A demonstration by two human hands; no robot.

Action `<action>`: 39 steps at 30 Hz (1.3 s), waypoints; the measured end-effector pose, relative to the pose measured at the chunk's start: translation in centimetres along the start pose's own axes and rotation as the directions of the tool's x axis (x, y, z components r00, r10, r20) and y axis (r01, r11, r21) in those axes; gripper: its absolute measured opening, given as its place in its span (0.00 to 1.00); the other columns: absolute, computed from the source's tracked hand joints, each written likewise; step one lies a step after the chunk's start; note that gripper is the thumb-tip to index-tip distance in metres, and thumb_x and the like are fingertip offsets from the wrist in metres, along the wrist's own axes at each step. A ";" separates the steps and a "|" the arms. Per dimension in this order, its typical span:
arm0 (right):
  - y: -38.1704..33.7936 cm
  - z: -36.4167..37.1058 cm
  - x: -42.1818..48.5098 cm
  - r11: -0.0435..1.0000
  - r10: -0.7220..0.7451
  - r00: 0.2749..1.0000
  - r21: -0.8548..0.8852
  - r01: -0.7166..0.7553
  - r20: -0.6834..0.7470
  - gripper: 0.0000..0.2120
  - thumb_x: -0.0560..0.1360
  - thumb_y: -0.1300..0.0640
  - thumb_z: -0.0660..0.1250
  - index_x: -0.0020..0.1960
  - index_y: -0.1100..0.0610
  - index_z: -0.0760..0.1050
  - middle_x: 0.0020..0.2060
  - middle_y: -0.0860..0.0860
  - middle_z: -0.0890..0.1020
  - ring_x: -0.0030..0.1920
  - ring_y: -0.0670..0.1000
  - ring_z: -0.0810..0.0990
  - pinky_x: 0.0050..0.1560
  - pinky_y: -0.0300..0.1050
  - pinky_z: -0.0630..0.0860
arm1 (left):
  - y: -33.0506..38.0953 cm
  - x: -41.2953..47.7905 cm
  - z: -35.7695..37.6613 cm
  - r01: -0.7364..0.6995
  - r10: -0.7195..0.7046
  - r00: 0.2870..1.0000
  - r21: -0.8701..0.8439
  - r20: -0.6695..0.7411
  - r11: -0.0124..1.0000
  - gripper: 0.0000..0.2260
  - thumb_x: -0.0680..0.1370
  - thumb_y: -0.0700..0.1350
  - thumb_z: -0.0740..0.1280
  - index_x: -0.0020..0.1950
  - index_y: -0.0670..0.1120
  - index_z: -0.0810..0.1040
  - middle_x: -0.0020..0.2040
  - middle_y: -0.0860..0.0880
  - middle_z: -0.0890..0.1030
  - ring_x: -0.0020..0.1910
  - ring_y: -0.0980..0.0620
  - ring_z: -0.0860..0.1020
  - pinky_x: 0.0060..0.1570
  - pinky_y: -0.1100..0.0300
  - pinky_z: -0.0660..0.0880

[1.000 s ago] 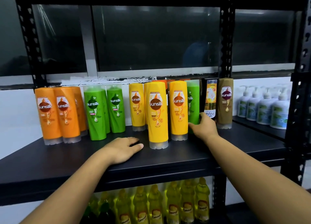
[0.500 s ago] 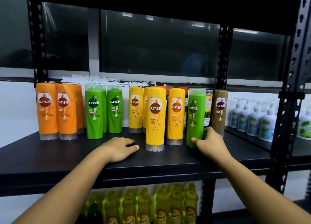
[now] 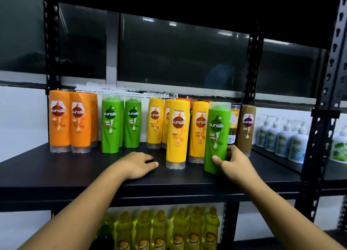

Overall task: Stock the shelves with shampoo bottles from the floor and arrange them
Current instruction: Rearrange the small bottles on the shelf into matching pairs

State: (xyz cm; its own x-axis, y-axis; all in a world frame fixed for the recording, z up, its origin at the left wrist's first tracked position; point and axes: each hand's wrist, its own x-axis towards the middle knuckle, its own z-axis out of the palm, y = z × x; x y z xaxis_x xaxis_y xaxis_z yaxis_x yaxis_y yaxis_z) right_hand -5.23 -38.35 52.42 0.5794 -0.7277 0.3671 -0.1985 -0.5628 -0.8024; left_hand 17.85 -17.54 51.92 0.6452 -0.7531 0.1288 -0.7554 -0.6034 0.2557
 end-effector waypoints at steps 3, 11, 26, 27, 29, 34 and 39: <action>-0.8 0.3 -1.6 0.999 -0.034 0.998 0.027 0.032 0.053 0.18 0.76 0.52 0.73 0.63 0.50 0.71 0.54 0.46 0.80 0.54 0.48 0.80 0.54 0.43 0.74 | 0.1 -0.2 -0.1 0.003 -0.003 1.000 -0.003 0.003 1.000 0.25 0.82 0.64 0.58 0.77 0.56 0.70 0.78 0.50 0.70 0.75 0.47 0.69 0.70 0.56 0.68; -3.8 3.7 -3.9 0.991 -0.127 0.971 0.067 0.115 0.203 0.20 0.76 0.52 0.73 0.65 0.49 0.73 0.57 0.44 0.82 0.57 0.46 0.80 0.63 0.50 0.77 | -1.1 -1.4 -0.9 -0.033 0.031 0.998 0.051 0.049 0.998 0.27 0.82 0.66 0.56 0.78 0.57 0.68 0.79 0.52 0.67 0.77 0.46 0.67 0.74 0.53 0.65; -12.0 17.2 -1.0 0.981 -0.190 0.916 0.043 0.187 0.354 0.25 0.77 0.52 0.71 0.71 0.51 0.69 0.66 0.50 0.78 0.66 0.54 0.76 0.67 0.46 0.71 | -9.4 -5.5 -3.8 0.190 -0.190 0.980 -0.006 -0.061 0.982 0.34 0.77 0.69 0.64 0.78 0.52 0.70 0.77 0.47 0.71 0.74 0.46 0.70 0.70 0.57 0.68; -12.3 18.0 -0.5 0.983 -0.182 0.920 0.048 0.176 0.348 0.24 0.77 0.53 0.72 0.71 0.52 0.70 0.66 0.51 0.79 0.65 0.54 0.77 0.66 0.45 0.72 | -9.5 -5.1 -3.6 0.205 -0.206 0.975 -0.024 -0.087 0.978 0.34 0.77 0.67 0.65 0.78 0.51 0.70 0.76 0.47 0.71 0.74 0.46 0.71 0.70 0.57 0.68; -12.7 19.1 0.7 0.987 -0.160 0.924 0.046 0.154 0.348 0.22 0.77 0.54 0.72 0.69 0.53 0.72 0.64 0.52 0.80 0.64 0.55 0.77 0.63 0.43 0.72 | -9.7 -4.2 -3.4 0.231 -0.242 0.955 -0.081 -0.172 0.970 0.32 0.77 0.64 0.68 0.76 0.50 0.71 0.73 0.47 0.74 0.71 0.46 0.74 0.67 0.58 0.71; -13.1 21.5 3.8 0.990 -0.138 0.922 0.076 0.118 0.361 0.22 0.76 0.58 0.73 0.68 0.57 0.72 0.63 0.54 0.80 0.63 0.56 0.78 0.65 0.49 0.74 | -10.1 -2.0 -3.8 0.246 -0.360 0.862 -0.328 -0.356 0.912 0.27 0.76 0.53 0.74 0.69 0.47 0.67 0.64 0.46 0.78 0.63 0.45 0.77 0.54 0.58 0.72; -13.4 23.1 6.0 0.992 -0.126 0.936 0.016 0.128 0.329 0.23 0.77 0.57 0.72 0.69 0.57 0.71 0.64 0.56 0.79 0.65 0.57 0.77 0.64 0.46 0.72 | -11.5 0.6 -5.0 0.201 -0.387 0.848 -0.455 -0.363 0.868 0.28 0.74 0.48 0.77 0.66 0.47 0.65 0.63 0.48 0.79 0.62 0.46 0.78 0.58 0.55 0.74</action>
State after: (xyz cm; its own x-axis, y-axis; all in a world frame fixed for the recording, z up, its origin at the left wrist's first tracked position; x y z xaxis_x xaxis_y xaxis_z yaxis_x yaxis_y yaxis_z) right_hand 19.13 -26.11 54.45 0.8273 -0.4810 0.2901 -0.1099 -0.6450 -0.7562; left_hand 27.52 -9.76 53.83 0.8808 -0.3097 0.3582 -0.4734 -0.5555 0.6837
